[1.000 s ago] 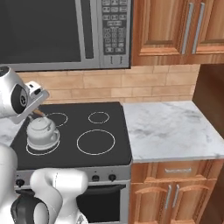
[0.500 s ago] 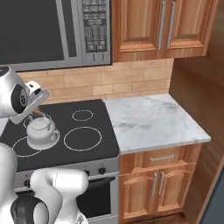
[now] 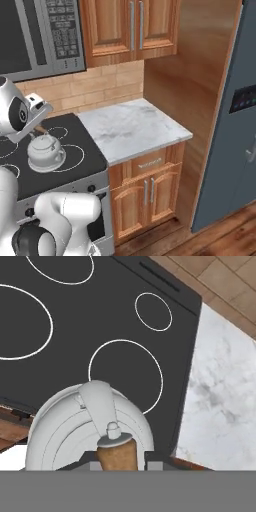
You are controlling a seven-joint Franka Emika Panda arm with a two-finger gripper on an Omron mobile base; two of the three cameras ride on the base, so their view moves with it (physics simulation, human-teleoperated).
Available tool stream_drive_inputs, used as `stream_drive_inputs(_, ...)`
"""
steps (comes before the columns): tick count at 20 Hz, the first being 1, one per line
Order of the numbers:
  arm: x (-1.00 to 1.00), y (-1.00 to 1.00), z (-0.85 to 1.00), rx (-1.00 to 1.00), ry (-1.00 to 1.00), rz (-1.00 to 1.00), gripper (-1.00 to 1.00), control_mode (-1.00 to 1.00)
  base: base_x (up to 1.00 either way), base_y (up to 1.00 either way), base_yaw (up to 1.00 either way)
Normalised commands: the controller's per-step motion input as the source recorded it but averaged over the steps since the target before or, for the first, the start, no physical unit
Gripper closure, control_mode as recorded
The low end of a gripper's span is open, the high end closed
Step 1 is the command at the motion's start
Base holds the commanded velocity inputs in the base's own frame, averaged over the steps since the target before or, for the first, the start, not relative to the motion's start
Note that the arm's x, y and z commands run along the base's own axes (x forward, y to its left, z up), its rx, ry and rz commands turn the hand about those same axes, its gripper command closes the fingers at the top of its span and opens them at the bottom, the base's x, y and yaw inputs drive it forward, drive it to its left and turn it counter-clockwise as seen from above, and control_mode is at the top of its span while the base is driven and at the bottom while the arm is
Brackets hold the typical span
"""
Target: The kettle is done boiling. Turn off the stove, then wait for 300 timesteps before moving the kettle to the dining table.
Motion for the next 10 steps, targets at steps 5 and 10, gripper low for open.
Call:
stream_drive_inputs(5, 0.0, 0.0, 0.0, 0.0, 0.0, 0.0, 1.0, 1.0, -0.23, 0.0, -0.57)
stream_drive_inputs(10, 0.0, 0.0, 0.0, 0.0, 0.0, 0.0, 1.0, 1.0, -0.26, 0.0, -0.58)
